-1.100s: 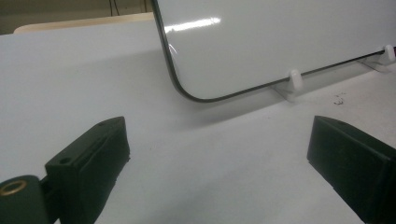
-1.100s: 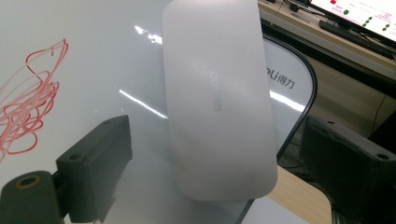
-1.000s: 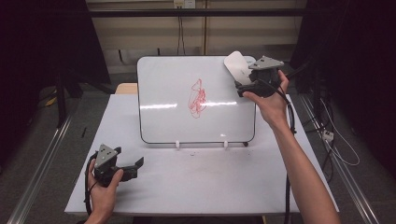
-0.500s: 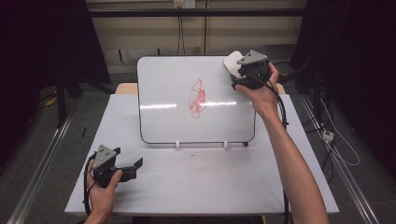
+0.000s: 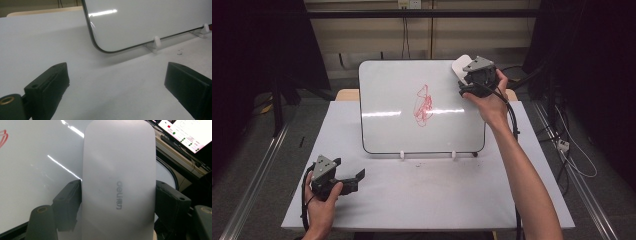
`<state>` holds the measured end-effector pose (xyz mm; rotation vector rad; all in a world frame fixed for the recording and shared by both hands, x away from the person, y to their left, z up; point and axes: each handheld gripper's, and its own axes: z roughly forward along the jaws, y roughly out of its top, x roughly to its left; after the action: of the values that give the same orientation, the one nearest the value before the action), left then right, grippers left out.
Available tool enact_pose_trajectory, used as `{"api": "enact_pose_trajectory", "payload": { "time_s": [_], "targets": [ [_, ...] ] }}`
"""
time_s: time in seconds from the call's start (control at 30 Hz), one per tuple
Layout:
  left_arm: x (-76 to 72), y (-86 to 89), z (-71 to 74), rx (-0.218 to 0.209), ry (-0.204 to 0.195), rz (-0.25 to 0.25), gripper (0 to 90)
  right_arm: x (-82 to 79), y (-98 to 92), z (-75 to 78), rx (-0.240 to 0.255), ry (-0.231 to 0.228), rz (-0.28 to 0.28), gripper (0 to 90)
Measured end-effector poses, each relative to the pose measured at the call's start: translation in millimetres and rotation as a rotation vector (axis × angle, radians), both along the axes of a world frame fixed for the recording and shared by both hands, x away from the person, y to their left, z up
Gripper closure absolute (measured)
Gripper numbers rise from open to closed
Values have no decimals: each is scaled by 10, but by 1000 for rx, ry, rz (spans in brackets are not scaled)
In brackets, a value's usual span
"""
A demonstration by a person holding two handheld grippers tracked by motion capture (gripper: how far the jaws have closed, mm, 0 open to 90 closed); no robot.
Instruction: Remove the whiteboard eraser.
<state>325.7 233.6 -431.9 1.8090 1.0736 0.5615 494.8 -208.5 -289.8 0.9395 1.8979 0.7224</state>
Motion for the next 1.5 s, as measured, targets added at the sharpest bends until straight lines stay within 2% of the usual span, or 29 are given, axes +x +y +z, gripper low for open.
{"api": "enact_pose_trajectory", "payload": {
  "time_s": [0.13,0.7,0.83,1.03,1.2,1.37,1.5],
  "targets": [
    [-1,-3,2,0,-1,4,55,10,4,-8,-15,0,-12,303],
    [2,5,-2,-2,0,6,55,5,-3,32,6,27,-21,313],
    [3,4,-2,0,0,7,55,5,-32,43,48,37,-12,313],
    [0,10,-2,-1,0,9,55,1,-69,66,75,51,2,313],
    [6,1,-9,8,4,3,55,-14,-111,69,132,71,13,313],
    [7,10,-5,8,3,5,55,-34,-139,63,157,76,30,313],
    [6,4,-6,10,3,6,55,-83,-144,86,184,61,46,313]
  ]
}}
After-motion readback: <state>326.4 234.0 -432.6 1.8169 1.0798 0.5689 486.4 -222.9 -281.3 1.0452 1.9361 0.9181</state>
